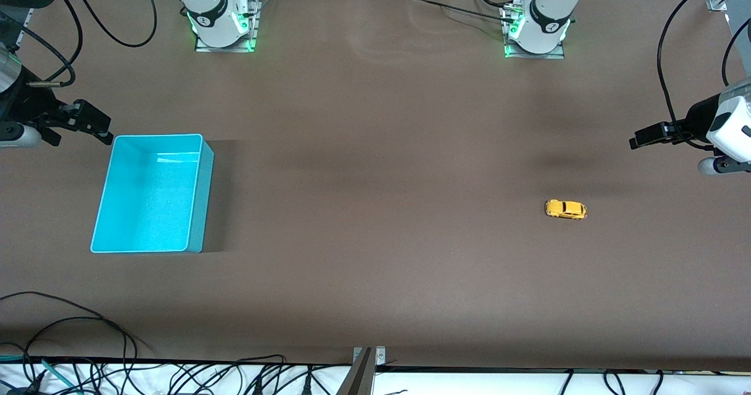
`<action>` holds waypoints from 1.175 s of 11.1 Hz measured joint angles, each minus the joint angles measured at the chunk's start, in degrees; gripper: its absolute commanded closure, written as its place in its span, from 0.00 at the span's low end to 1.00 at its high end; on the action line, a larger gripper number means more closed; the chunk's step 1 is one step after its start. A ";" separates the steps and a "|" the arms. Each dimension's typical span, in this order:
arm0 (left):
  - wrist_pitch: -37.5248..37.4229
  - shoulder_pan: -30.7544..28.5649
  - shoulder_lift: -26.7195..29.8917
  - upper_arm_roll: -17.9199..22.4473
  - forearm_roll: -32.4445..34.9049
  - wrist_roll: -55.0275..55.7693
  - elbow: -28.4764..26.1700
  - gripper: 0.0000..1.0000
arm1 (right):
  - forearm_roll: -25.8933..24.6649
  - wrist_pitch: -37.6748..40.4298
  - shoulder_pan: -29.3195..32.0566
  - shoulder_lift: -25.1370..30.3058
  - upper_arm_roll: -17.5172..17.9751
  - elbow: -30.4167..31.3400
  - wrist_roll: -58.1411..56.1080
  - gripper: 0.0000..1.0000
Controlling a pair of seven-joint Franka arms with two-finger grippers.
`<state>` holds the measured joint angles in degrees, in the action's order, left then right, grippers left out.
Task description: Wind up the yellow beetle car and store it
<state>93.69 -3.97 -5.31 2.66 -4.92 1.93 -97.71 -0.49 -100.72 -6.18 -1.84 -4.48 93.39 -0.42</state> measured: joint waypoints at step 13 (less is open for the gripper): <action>0.00 0.05 0.03 -0.57 4.24 0.02 0.75 0.00 | 0.00 0.47 -0.01 -0.30 0.04 -0.15 0.05 0.00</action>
<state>93.68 -3.92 -5.28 2.09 -0.68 1.95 -96.97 -0.49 -100.25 -6.18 -2.14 -4.44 93.24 -0.37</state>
